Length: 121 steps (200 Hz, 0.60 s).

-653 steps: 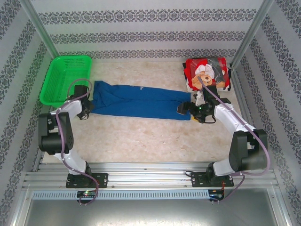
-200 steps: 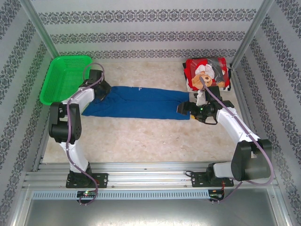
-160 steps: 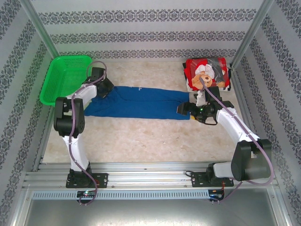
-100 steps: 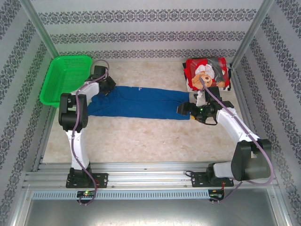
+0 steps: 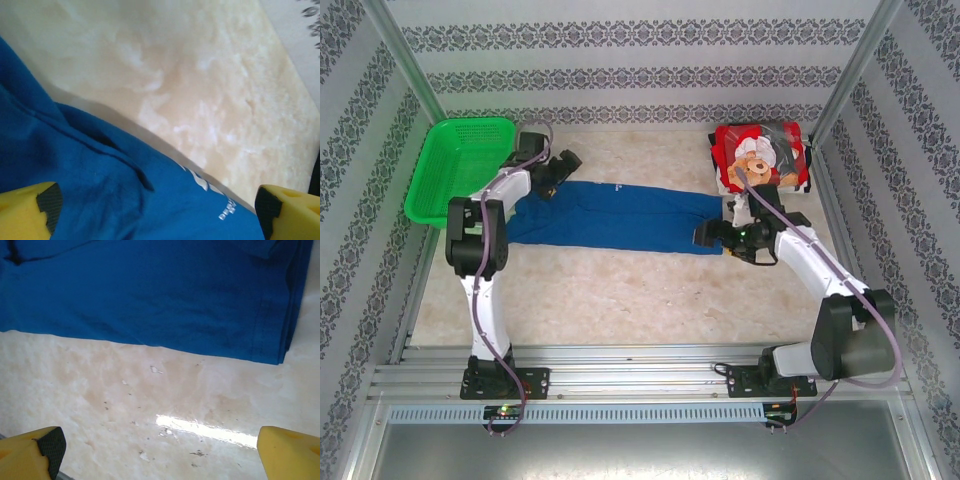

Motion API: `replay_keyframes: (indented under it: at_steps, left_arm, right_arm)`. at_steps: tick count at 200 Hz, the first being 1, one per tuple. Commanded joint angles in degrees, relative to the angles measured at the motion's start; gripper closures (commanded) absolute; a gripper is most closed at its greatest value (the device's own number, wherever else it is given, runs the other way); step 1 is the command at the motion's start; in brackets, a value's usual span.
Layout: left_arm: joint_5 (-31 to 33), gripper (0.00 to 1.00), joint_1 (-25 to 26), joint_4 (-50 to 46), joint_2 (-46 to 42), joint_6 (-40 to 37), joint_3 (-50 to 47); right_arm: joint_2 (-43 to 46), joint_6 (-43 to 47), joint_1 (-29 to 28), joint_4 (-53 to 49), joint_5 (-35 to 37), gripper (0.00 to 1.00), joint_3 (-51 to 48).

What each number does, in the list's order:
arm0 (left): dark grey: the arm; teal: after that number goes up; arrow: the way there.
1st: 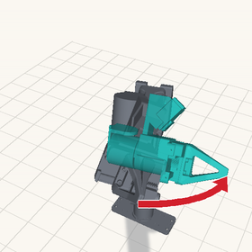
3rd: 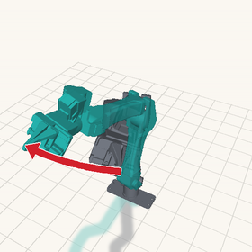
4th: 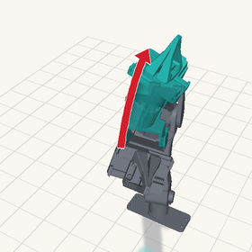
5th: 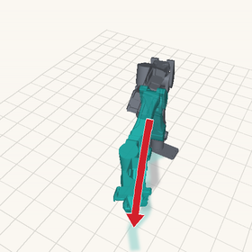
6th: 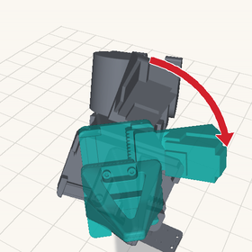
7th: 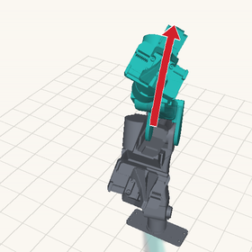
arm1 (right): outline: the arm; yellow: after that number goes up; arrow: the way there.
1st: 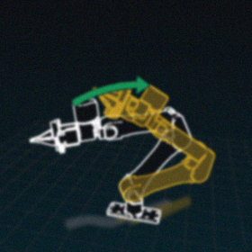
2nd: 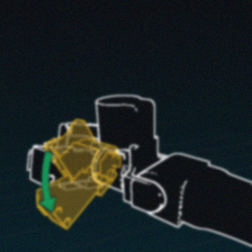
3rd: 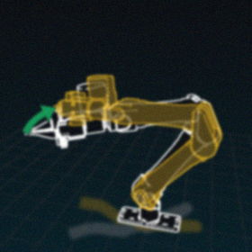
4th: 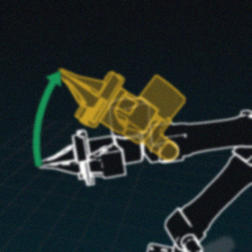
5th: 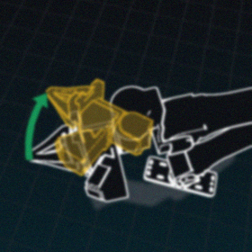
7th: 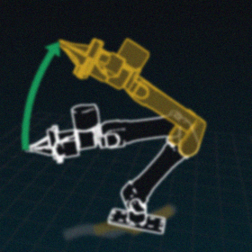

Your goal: Fold and stack the t-shirts

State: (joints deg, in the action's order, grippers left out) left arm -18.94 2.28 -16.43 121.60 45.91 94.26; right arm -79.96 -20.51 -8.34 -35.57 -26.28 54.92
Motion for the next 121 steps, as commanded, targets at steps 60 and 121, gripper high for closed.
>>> replay_keyframes:
  at_steps: [60, 121]
  left_arm:
    - [13.9, 0.67, 2.74, -5.41, -14.71, -1.34, -17.4]
    - [22.2, 0.88, 2.73, -11.07, 3.54, -2.26, -1.94]
  right_arm:
    - [-25.57, 2.29, -5.31, -3.24, 11.66, 0.29, 23.07]
    - [-37.24, -1.32, -6.37, -7.96, 16.88, 0.7, 32.43]
